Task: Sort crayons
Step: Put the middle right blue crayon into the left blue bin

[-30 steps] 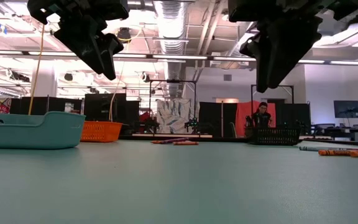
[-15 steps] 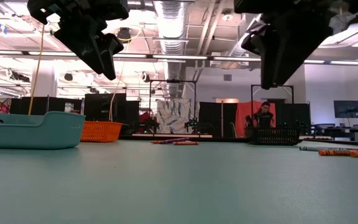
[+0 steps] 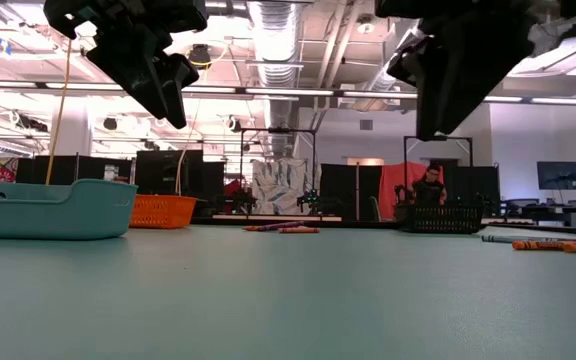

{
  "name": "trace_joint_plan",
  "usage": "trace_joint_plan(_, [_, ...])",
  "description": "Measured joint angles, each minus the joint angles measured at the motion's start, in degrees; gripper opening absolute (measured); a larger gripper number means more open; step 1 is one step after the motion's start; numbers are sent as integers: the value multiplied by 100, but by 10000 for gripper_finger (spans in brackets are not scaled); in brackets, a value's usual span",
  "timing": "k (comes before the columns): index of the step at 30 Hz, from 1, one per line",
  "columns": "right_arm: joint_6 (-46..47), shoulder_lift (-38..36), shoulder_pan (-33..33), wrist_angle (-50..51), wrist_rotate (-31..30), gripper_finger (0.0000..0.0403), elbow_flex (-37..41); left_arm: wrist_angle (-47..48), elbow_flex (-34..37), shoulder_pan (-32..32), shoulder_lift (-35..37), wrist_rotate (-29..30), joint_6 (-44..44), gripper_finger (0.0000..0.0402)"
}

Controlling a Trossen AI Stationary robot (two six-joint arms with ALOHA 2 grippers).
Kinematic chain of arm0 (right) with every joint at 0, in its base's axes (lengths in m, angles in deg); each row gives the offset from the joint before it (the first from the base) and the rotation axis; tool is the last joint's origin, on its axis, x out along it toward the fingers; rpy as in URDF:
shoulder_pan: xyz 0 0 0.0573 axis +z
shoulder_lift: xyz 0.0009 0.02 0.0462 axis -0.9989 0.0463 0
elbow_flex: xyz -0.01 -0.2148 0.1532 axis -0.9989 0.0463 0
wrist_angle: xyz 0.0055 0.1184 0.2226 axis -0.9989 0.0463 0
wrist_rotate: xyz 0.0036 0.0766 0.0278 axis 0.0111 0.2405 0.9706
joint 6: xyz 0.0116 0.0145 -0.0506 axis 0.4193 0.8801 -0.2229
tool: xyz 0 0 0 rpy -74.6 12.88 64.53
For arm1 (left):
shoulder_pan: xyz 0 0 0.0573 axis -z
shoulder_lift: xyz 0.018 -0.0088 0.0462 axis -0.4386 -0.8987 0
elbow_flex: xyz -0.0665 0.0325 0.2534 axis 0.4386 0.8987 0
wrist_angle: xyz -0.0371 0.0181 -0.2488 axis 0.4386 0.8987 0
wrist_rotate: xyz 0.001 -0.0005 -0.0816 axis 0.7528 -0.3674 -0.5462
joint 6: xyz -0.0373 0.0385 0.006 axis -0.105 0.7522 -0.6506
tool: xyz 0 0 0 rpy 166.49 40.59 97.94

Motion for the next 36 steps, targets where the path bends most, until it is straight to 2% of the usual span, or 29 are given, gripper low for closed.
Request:
trace_joint_plan(6, [-26, 0, 64, -290, -40, 137, 0, 0, 0, 0, 0, 0, 0, 178])
trace_joint_plan(11, [-133, 11, 315, -868, 374, 137, 0, 0, 0, 0, 0, 0, 0, 178])
trace_joint_plan(19, [195, 11, 937, -454, 341, 137, 0, 0, 0, 0, 0, 0, 0, 178])
trace_joint_plan(26, [690, 13, 1450, -82, 42, 137, 0, 0, 0, 0, 0, 0, 0, 178])
trace_joint_plan(33, [1697, 13, 1897, 450, -291, 137, 142, 0, 0, 0, 0, 0, 0, 178])
trace_joint_plan(36, [2129, 17, 2051, 576, -625, 137, 313, 1, 0, 2, 0, -1, 0, 178])
